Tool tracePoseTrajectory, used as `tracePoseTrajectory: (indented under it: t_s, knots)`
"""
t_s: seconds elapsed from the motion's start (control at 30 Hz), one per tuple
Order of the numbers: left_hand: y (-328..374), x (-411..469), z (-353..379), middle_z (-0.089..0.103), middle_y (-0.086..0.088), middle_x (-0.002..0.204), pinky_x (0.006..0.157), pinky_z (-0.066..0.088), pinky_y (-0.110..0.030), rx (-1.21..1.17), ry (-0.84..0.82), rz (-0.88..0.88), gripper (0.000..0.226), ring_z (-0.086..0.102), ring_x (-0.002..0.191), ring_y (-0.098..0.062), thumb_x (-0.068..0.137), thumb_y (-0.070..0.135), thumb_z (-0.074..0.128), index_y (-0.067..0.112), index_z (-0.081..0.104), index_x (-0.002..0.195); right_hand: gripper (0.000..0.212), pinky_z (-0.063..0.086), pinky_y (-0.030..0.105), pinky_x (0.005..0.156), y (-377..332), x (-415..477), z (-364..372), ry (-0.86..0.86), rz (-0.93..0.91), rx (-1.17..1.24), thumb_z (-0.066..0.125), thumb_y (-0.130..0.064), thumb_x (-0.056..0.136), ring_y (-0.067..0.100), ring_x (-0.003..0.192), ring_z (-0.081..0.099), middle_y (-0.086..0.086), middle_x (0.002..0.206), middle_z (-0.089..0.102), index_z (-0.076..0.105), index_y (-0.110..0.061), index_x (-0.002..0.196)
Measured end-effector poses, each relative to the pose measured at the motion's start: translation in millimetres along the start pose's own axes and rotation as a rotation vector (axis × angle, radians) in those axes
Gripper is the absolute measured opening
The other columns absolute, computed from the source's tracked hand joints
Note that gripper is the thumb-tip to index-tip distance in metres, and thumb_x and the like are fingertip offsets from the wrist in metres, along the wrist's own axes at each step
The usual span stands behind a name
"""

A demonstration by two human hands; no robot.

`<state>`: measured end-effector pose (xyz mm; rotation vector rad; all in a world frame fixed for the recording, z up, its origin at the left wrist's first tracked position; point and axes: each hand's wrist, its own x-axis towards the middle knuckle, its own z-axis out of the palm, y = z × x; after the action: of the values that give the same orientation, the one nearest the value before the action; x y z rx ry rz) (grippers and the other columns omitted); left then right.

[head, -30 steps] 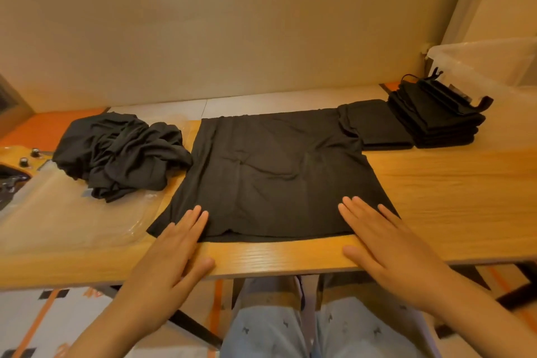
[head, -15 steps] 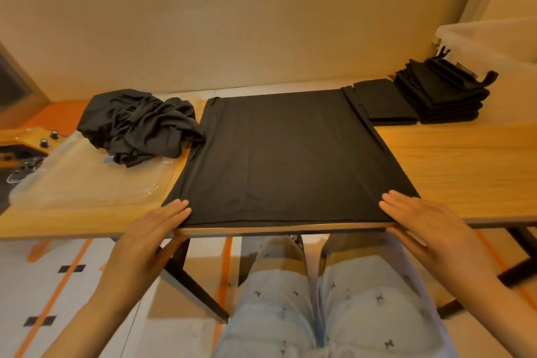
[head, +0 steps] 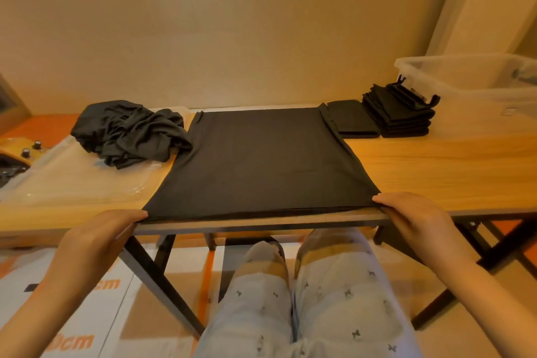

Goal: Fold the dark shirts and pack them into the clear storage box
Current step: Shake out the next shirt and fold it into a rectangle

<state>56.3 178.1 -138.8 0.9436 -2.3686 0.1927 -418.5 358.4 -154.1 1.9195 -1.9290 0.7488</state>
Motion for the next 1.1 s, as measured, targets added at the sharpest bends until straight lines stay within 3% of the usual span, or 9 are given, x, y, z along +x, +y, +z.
tracePoseTrajectory:
  t_s: [0.13, 0.2, 0.33, 0.5, 0.57, 0.67, 0.8, 0.93, 1.1]
  knots:
    - [6.1, 9.4, -12.1, 0.060, 0.035, 0.101, 0.087, 0.039, -0.006, -0.156, 0.049, -0.155, 0.027, 0.058, 0.088, -0.007, 0.084, 0.002, 0.063, 0.017, 0.068, 0.105, 0.034, 0.046, 0.031, 0.084, -1.6, 13.0, -11.6, 0.110, 0.113, 0.069, 0.072, 0.003, 0.077, 0.023, 0.097, 0.066, 0.007, 0.103, 0.071, 0.070, -0.009, 0.109]
    - [7.0, 18.4, -18.8, 0.056, 0.043, 0.103, 0.083, 0.039, -0.003, -0.223, 0.089, -0.225, 0.023, 0.058, 0.088, -0.003, 0.083, 0.009, 0.064, 0.022, 0.067, 0.103, 0.030, 0.046, 0.028, 0.082, -7.8, 25.5, -20.5, 0.198, 0.143, 0.121, 0.072, 0.001, 0.079, 0.020, 0.095, 0.065, 0.008, 0.101, 0.071, 0.070, -0.007, 0.107]
    - [12.3, 44.7, -37.5, 0.066, 0.021, 0.084, 0.081, 0.046, -0.006, -0.294, 0.206, -0.227, 0.033, 0.060, 0.085, 0.012, 0.076, 0.007, 0.074, 0.032, 0.062, 0.094, 0.023, 0.040, 0.004, 0.077, -15.8, 52.3, -40.4, 0.265, 0.210, 0.265, 0.069, -0.007, 0.083, 0.000, 0.088, 0.057, -0.001, 0.094, 0.068, 0.069, -0.015, 0.105]
    - [10.4, 81.8, -66.6, 0.064, 0.034, 0.090, 0.076, 0.047, -0.004, -0.334, 0.308, -0.195, 0.020, 0.062, 0.080, 0.008, 0.072, 0.017, 0.072, 0.020, 0.067, 0.090, 0.020, 0.041, 0.001, 0.076, -13.8, 89.5, -74.6, 0.336, 0.227, 0.378, 0.068, -0.007, 0.084, -0.017, 0.082, 0.055, -0.013, 0.084, 0.062, 0.067, -0.018, 0.100]
    - [2.3, 98.4, -75.7, 0.068, 0.025, 0.082, 0.076, 0.048, -0.006, -0.356, 0.311, -0.212, 0.022, 0.064, 0.082, 0.004, 0.074, 0.012, 0.073, 0.025, 0.067, 0.091, 0.018, 0.042, 0.000, 0.074, -12.1, 109.7, -84.5, 0.316, 0.251, 0.471, 0.065, -0.007, 0.087, -0.017, 0.083, 0.057, -0.016, 0.088, 0.062, 0.068, -0.017, 0.101]
    - [-16.5, 131.1, -74.9, 0.070, 0.005, 0.088, 0.076, 0.050, -0.006, -0.370, 0.264, -0.271, 0.024, 0.065, 0.086, 0.000, 0.079, 0.000, 0.072, 0.018, 0.071, 0.094, 0.015, 0.045, 0.002, 0.069, -4.7, 147.1, -86.8, 0.274, 0.336, 0.714, 0.060, -0.007, 0.092, -0.012, 0.081, 0.062, -0.010, 0.093, 0.067, 0.070, -0.015, 0.100]
    - [-38.5, 190.3, -55.5, 0.071, 0.000, 0.088, 0.068, 0.049, -0.005, -0.437, 0.179, -0.369, 0.016, 0.065, 0.078, 0.007, 0.082, -0.001, 0.069, 0.011, 0.072, 0.092, 0.014, 0.050, 0.012, 0.073, 18.0, 216.0, -67.3, 0.186, 0.453, 0.861, 0.056, -0.013, 0.095, -0.001, 0.083, 0.065, -0.007, 0.090, 0.069, 0.068, -0.019, 0.095]
    - [-65.2, 270.0, -32.1, 0.068, -0.014, 0.094, 0.056, 0.050, -0.009, -0.641, 0.127, -0.555, 0.009, 0.066, 0.080, -0.015, 0.093, -0.001, 0.057, -0.002, 0.063, 0.099, 0.015, 0.046, 0.020, 0.070, 39.9, 301.0, -35.6, 0.111, 0.584, 0.991, 0.049, -0.013, 0.099, 0.018, 0.092, 0.062, 0.002, 0.092, 0.064, 0.062, -0.017, 0.091]
    - [-99.0, 392.2, -54.0, 0.061, -0.026, 0.102, 0.057, 0.054, -0.013, -0.661, 0.289, -0.562, 0.012, 0.059, 0.076, -0.024, 0.094, -0.008, 0.050, 0.000, 0.058, 0.099, 0.016, 0.050, 0.034, 0.085, 45.3, 407.7, -46.6, 0.227, 0.577, 1.004, 0.046, -0.014, 0.101, 0.016, 0.089, 0.058, 0.000, 0.091, 0.059, 0.059, -0.007, 0.107]
